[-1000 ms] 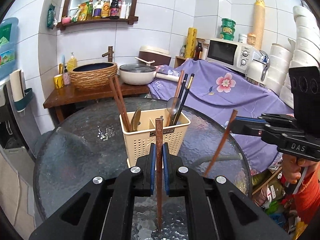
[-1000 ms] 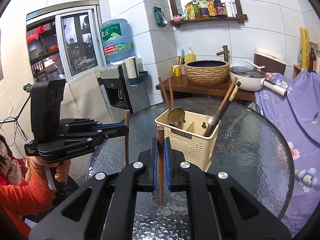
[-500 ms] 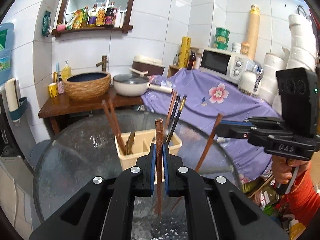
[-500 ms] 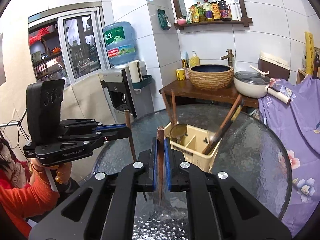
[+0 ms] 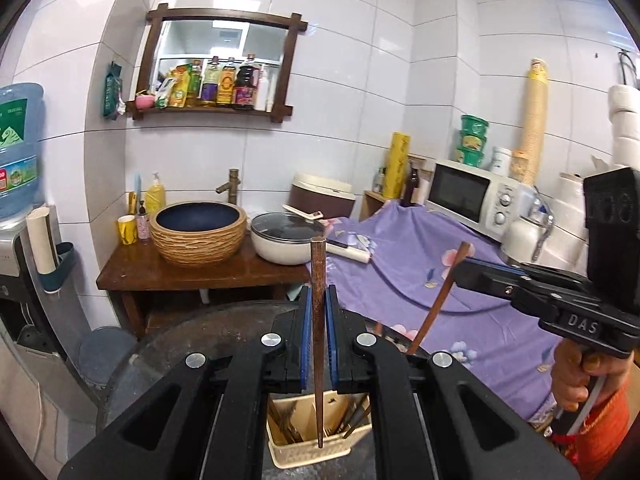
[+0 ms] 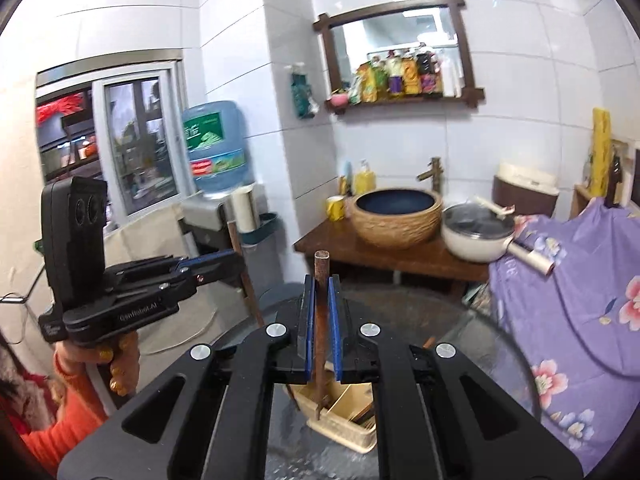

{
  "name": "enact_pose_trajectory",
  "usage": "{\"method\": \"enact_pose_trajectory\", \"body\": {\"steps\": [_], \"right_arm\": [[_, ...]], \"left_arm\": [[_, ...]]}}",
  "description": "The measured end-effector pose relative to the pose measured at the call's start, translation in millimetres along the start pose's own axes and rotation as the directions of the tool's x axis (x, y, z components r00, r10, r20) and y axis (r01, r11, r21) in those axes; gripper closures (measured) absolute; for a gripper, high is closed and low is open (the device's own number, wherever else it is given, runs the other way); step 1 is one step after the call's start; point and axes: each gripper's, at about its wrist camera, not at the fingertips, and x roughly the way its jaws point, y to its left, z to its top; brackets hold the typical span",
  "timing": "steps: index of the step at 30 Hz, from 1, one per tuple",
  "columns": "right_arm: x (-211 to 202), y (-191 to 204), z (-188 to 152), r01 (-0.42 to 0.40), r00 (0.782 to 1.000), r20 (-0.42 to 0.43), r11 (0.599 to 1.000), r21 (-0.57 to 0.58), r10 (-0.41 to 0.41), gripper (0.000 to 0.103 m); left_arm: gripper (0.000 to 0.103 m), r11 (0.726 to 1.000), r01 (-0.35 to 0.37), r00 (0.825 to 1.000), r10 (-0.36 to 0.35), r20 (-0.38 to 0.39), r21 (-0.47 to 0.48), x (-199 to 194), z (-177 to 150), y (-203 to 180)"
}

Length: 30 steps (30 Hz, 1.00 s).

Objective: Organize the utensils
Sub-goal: 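Lift both wooden chopsticks upright and carry them over the cream holder, then lower both wooden chopsticks into the cream holder and open both tools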

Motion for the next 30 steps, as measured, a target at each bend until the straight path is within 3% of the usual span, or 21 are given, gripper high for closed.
{"method": "enact_pose_trajectory", "body": {"steps": [7,18,27,29,30], "right_arm": [[33,-16,-11,0.061,0.998,-0.018,0.998,0.011,-0.060,0.095],[84,-33,-87,0.089,0.989,-0.126,0.995,0.049,-0.082,0.096],[91,-30,-105,0.136,0.984,-0.122,0.990,0.027,-0.131,0.095],[89,-30,-108,0.154,0.982,-0.115,0.988,0.024,-0.151,0.095],[87,-30,-109,0.161,0.982,-0.107,0.987,0.021,-0.158,0.091]], "left_arm": [[0.096,0.999,-0.042,0.998,0.041,-0.046,-0.019,48,-19,5],[0.096,0.997,-0.066,0.984,0.060,-0.168,-0.030,93,-98,13],[0.096,0.995,-0.096,0.981,0.092,-0.172,-0.016,99,-110,15],[0.089,0.995,-0.096,0.982,0.093,-0.164,-0.011,96,-110,14],[0.075,0.995,-0.100,0.983,0.097,-0.158,-0.006,94,-111,12]]}}
